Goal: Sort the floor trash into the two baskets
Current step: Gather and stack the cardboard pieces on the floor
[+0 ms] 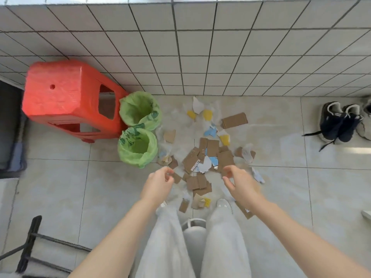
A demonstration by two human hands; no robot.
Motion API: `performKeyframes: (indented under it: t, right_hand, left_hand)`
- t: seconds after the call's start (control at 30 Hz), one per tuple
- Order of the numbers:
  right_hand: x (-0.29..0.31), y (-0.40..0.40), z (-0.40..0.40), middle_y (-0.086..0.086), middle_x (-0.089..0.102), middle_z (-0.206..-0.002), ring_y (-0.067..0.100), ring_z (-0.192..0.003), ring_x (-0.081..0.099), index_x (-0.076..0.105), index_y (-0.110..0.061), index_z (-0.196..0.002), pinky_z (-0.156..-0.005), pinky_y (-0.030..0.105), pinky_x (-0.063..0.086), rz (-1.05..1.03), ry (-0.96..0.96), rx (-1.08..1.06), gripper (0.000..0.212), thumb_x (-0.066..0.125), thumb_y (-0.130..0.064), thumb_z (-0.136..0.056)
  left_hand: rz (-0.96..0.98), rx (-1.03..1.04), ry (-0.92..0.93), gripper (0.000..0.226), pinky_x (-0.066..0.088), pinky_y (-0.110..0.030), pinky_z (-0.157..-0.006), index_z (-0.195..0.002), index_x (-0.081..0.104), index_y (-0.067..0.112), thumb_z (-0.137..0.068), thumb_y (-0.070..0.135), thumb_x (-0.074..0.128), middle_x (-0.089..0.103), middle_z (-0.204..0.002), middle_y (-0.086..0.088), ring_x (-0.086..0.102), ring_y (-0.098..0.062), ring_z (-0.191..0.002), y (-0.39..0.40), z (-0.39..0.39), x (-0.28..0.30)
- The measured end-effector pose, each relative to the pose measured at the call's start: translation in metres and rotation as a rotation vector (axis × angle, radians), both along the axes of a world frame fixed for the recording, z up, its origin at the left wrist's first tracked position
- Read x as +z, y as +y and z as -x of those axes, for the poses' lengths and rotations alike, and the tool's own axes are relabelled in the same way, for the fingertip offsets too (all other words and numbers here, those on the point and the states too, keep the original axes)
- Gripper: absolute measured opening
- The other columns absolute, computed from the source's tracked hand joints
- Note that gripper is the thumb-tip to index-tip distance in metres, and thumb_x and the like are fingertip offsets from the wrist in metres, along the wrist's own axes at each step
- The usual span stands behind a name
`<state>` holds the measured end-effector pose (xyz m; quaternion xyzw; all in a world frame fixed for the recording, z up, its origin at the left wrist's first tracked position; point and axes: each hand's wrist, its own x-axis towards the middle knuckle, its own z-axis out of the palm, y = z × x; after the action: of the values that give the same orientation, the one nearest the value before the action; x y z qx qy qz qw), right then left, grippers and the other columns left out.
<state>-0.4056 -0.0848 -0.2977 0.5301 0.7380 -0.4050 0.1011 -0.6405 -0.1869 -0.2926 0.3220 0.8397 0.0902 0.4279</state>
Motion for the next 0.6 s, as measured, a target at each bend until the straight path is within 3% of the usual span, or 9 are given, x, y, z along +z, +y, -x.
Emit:
performKeyframes:
  t: [0.17,0.37,0.47,0.6]
  right_hand:
    - [-0.098,-0.002,0.04,-0.007,0.059,-0.101,0.015,-0.109,0.048,0.048,-0.017,-0.128,-0.082,0.028,0.039,0.01,-0.011,-0.127,0.033,0.046,-0.028,-0.097]
    - [-0.255,0.002,0.059,-0.007,0.058,-0.102,0.015,-0.115,0.046,0.046,-0.017,-0.13,-0.079,0.025,0.037,0.016,-0.036,-0.096,0.036,0.046,-0.03,-0.097]
    - [-0.331,0.011,0.054,-0.005,0.061,-0.113,0.015,-0.11,0.05,0.047,-0.019,-0.13,-0.086,0.029,0.042,0.081,-0.04,-0.027,0.039,0.049,-0.036,-0.095]
    - [-0.41,0.033,0.045,-0.01,0.06,-0.112,0.011,-0.107,0.052,0.049,-0.023,-0.126,-0.087,0.025,0.039,0.103,0.018,0.008,0.041,0.052,-0.045,-0.092]
  left_hand:
    - [0.026,-0.315,0.041,0.034,0.044,-0.03,-0.066,-0.117,0.058,0.025,-0.089,0.017,0.041,0.065,-0.097,0.002,0.057,-0.022,-0.084,0.029,0.041,-0.097]
    - [0.08,-0.504,0.028,0.032,0.048,-0.034,-0.077,-0.118,0.059,0.023,-0.09,0.02,0.044,0.066,-0.109,-0.002,0.06,-0.027,-0.101,0.04,0.055,-0.267]
    - [0.118,-0.599,-0.008,0.031,0.05,-0.036,-0.08,-0.118,0.058,0.02,-0.09,0.019,0.044,0.066,-0.109,-0.007,0.06,-0.027,-0.101,0.037,0.055,-0.352]
    - [0.092,-0.657,-0.007,0.034,0.052,-0.036,-0.08,-0.12,0.057,0.022,-0.09,0.017,0.043,0.067,-0.102,-0.004,0.059,-0.024,-0.096,0.034,0.052,-0.439]
